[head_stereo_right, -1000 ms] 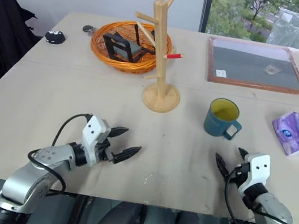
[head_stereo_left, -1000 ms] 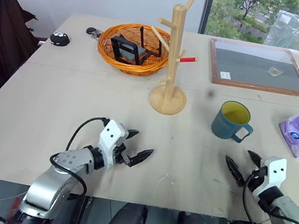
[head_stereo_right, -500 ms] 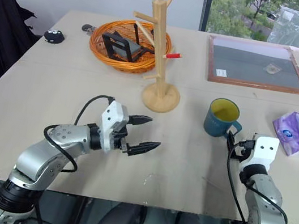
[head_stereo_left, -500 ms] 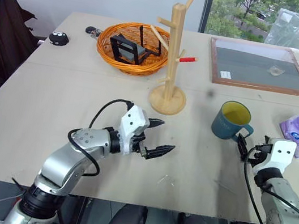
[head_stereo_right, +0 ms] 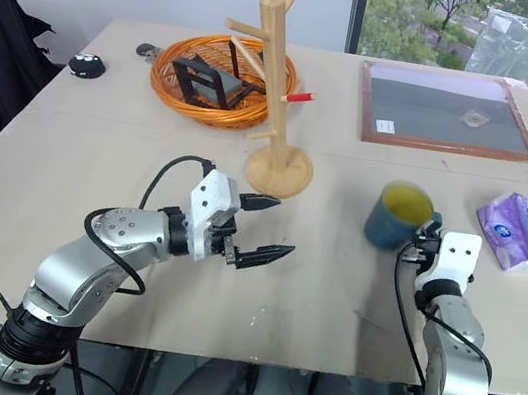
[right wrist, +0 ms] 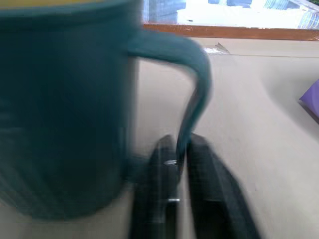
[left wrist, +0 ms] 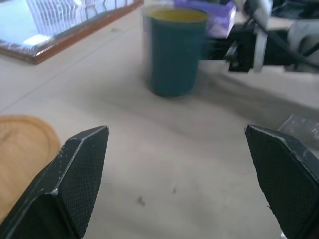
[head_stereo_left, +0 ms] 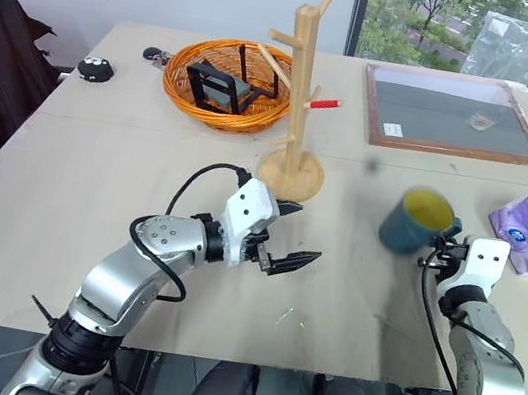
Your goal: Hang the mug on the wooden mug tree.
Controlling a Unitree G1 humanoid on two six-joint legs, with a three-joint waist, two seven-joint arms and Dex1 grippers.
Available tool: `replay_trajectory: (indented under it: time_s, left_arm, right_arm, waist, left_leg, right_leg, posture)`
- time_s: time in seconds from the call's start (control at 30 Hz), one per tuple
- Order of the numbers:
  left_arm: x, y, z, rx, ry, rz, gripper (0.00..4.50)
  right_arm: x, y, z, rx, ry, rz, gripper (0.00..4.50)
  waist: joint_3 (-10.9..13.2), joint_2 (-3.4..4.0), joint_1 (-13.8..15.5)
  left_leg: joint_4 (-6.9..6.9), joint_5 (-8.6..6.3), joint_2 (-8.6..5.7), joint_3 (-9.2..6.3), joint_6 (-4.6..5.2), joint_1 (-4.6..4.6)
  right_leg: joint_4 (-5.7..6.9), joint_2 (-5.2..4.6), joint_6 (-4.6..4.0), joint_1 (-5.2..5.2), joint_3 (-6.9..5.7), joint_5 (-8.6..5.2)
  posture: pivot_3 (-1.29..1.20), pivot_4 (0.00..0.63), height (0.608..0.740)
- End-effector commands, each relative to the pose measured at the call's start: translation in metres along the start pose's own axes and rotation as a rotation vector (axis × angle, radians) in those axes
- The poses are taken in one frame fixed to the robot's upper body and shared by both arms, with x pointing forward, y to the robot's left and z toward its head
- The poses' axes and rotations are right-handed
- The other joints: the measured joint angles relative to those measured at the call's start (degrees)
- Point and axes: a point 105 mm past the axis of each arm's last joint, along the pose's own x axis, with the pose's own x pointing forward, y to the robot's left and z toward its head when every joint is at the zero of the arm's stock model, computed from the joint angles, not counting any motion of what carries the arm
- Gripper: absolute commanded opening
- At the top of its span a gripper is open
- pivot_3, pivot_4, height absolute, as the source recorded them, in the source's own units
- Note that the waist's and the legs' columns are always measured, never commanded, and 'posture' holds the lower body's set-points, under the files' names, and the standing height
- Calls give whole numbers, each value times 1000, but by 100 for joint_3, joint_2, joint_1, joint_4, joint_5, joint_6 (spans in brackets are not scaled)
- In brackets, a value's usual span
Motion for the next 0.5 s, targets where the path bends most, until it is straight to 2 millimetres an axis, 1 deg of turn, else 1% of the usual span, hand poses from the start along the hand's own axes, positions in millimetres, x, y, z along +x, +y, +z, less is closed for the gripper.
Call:
replay_trajectory:
  time_s: [0.03,0.17,0.27,0.37,0.43,0.5]
  left_arm:
    - [-3,-5,22,46,-67,-19,4500]
    - [-6,-4,24,48,-85,-6,4500]
    - [-11,3,26,15,-126,47,4500]
    - [-18,15,29,-4,-211,142,4500]
    - [-28,23,35,-6,-313,220,4500]
    - [-37,31,39,41,-378,309,4500]
  right_arm:
    - [2,4,16,-10,-69,33,12]
    - [5,12,29,-31,-91,140,12]
    - [8,29,52,-95,-119,336,12]
    - [15,51,86,-231,-149,581,12]
    - [25,62,115,-339,-184,724,12]
    - [38,69,140,-434,-211,824,12]
  waist:
    - [0,0,-7]
    - [2,2,-8]
    - [8,4,-14]
    - [18,8,-41]
    - [27,2,-41]
    - [37,-5,-14]
  left_leg:
    - [0,0,0,0,0,1]
    - [0,0,0,1,0,1]
    - [0,0,0,5,1,1]
    - [1,-3,1,11,7,4]
    - [1,-3,3,16,8,6]
    - [1,-2,6,-3,7,4]
  right_leg:
    - [1,0,0,0,0,0]
    - [1,1,0,0,2,0]
    - [1,1,1,0,5,1]
    - [0,1,1,0,7,1]
    - [1,1,1,0,10,1]
    - [1,6,-2,2,-5,2]
  posture:
    - [0,150,740]
    - [0,150,740]
    - [0,150,740]
    - [0,150,740]
    - [0,150,740]
    - [0,150,740]
